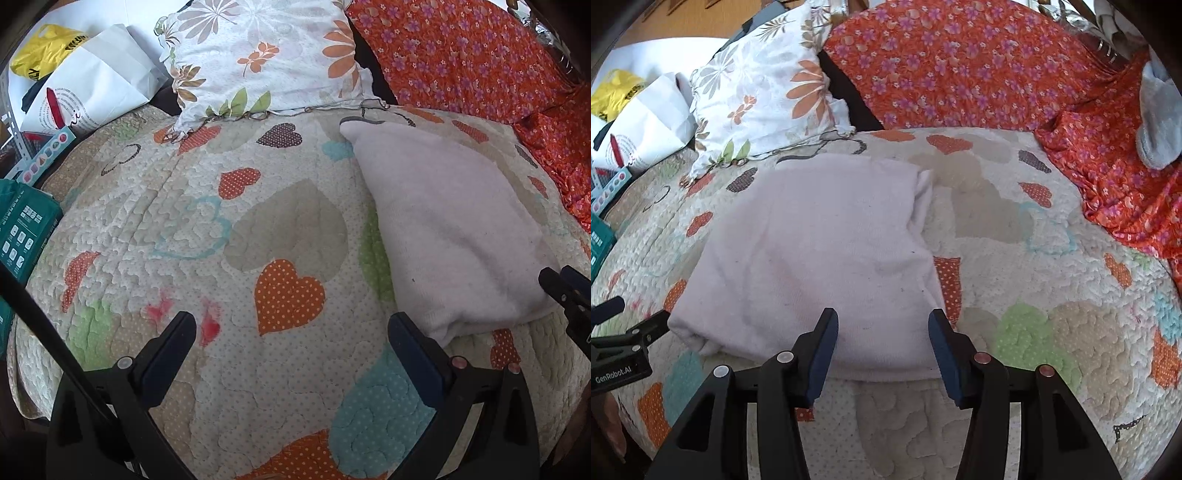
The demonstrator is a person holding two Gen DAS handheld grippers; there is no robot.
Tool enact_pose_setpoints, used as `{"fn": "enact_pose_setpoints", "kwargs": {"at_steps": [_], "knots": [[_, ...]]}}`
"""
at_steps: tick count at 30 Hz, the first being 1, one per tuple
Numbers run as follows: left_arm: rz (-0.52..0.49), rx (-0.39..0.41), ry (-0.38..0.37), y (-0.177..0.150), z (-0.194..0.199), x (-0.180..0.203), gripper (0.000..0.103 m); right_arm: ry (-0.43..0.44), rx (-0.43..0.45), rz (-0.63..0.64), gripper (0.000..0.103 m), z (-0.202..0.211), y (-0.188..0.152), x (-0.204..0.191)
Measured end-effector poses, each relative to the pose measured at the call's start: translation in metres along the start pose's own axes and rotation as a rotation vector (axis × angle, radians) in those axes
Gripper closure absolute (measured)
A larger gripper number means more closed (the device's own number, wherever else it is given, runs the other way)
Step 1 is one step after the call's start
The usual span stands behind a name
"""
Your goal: Fold small clothes
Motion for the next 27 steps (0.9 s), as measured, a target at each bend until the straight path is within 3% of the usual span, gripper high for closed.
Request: {"fn": "enact_pose_setpoints", "kwargs": {"at_steps": [17, 27], "knots": [[0.017, -0.053, -0.027, -0.009, -0.012, 0.003, 0.0, -0.069, 0.022, 0.092, 0.044, 0.009, -0.006, -0.013], [0.036, -0.071, -0.025, -0.012, -0.017, 0.0, 0.0, -0.106, -0.033, 0.088, 0.042, 0.004, -0.015, -0.011]]}}
Point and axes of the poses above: each gripper's, at about its wrist camera, not at the fingertips, and z roughly against the way its jaws point, x to its right, y to its top, the point moved 9 cm from there along -z, roughly the way its jaws point, and after that the axes turned 13 degrees about -y, right-handed, at the moved point
